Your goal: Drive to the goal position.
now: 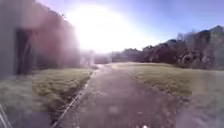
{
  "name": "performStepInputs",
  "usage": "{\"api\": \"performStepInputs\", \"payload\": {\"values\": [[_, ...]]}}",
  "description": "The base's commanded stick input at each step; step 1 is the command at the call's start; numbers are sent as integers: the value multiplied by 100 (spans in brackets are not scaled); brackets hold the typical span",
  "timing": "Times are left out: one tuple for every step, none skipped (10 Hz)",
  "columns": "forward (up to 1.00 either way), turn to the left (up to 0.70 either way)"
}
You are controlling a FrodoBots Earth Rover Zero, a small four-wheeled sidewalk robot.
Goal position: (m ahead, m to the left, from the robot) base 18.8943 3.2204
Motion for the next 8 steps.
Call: {"api": "performStepInputs", "payload": {"values": [[70,0],[70,0],[70,0],[70,0],[70,0],[70,0],[70,0],[70,0]]}}
